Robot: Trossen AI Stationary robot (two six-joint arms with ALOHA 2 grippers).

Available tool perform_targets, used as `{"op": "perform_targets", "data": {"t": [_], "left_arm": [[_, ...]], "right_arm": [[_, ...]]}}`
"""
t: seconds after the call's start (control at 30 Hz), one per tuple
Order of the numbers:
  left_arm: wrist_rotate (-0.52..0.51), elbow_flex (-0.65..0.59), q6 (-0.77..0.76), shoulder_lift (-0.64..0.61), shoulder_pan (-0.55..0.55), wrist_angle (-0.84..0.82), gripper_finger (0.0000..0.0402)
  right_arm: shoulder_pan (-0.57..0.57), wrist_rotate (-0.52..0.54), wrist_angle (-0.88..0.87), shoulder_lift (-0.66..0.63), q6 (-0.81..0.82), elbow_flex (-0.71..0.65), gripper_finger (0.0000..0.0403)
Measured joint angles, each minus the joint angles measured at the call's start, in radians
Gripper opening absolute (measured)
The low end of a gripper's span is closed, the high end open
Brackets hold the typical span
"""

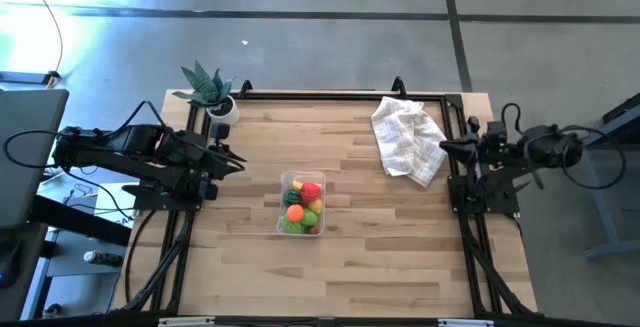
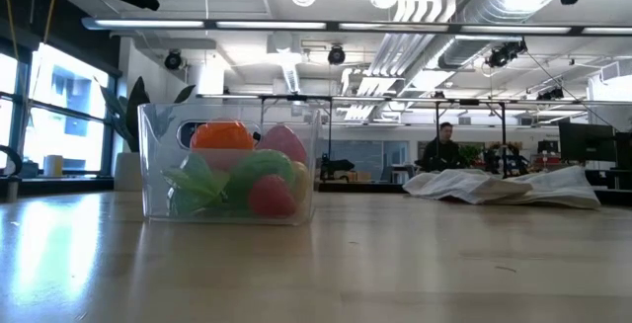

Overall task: Pick and placing Produce into tupperware
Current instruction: Return to Home Position

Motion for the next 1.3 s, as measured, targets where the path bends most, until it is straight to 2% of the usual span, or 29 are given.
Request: {"op": "perform_targets", "data": {"t": [0.1, 0.3, 0.63, 0.87, 1.1, 1.3], "left_arm": [[0.000, 0.000, 0.000, 0.000, 0.000, 0.000, 0.0085], [0.000, 0.000, 0.000, 0.000, 0.000, 0.000, 0.0085], [0.000, 0.000, 0.000, 0.000, 0.000, 0.000, 0.0085], [0.000, 0.000, 0.000, 0.000, 0.000, 0.000, 0.0085], [0.000, 0.000, 0.000, 0.000, 0.000, 0.000, 0.0085], [0.000, 0.000, 0.000, 0.000, 0.000, 0.000, 0.0085]], "right_arm": [[0.000, -0.038, 0.091, -0.077, -0.025, -0.067, 0.0007], [0.000, -0.046, 0.065, -0.162, 0.045, -0.158, 0.0016], [0.000, -0.112, 0.307, -0.153, 0.101, -0.371, 0.0016], [0.000, -0.139, 0.406, -0.152, 0.117, -0.495, 0.0003], [0.000, -0.208, 0.417, -0.152, 0.088, -0.553, 0.0001], [0.000, -0.216, 0.416, -0.151, 0.048, -0.591, 0.0000]]}}
